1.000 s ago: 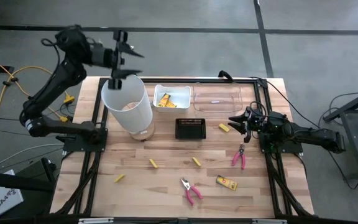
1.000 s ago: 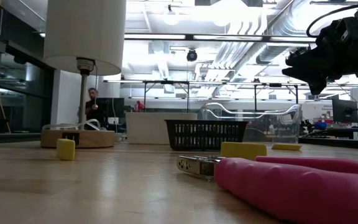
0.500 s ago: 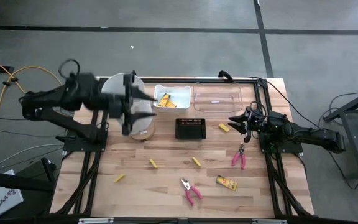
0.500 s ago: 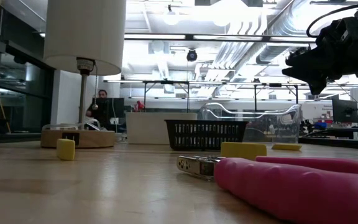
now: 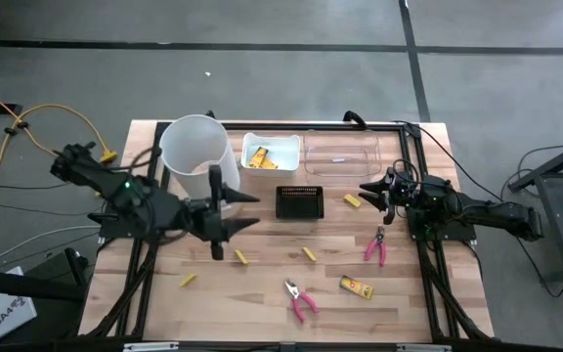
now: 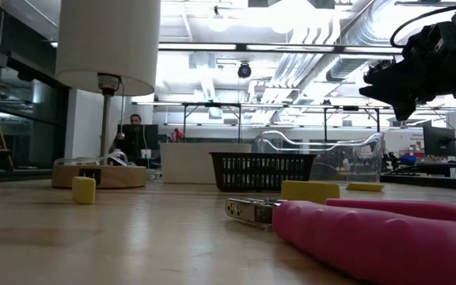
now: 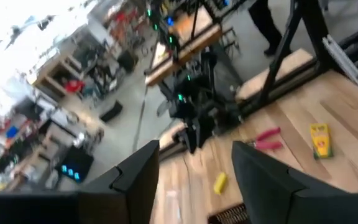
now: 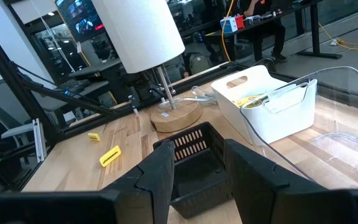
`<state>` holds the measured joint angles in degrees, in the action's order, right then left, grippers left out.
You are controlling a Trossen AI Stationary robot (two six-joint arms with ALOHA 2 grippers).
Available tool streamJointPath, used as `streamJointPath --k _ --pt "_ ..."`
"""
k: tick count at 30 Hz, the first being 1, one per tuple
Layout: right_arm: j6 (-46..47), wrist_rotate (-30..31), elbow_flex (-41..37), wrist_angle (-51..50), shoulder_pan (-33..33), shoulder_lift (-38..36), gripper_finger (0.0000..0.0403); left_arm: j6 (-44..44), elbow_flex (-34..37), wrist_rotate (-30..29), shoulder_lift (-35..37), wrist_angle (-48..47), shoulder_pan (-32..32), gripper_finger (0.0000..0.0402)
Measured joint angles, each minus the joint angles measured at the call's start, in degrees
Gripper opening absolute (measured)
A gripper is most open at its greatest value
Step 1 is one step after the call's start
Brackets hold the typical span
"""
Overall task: Pick & Place School Supplies
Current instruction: Put the yellow crayon box into the white bin
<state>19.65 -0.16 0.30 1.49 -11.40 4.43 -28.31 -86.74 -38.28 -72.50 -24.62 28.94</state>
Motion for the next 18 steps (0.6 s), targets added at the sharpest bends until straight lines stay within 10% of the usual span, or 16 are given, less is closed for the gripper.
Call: streamJointPath --k 10,18 --pt "0.01 0.02 0.02 0.0 0.0 0.02 0.0133 16.13 3.83 -1.5 -1.0 -5.45 0.79 0.0193" --pt "-0.01 0.02 0.0 0.0 -0.02 0.02 0.0133 27.49 12.44 -16.34 -1.0 -3.85 8.85 0.0193"
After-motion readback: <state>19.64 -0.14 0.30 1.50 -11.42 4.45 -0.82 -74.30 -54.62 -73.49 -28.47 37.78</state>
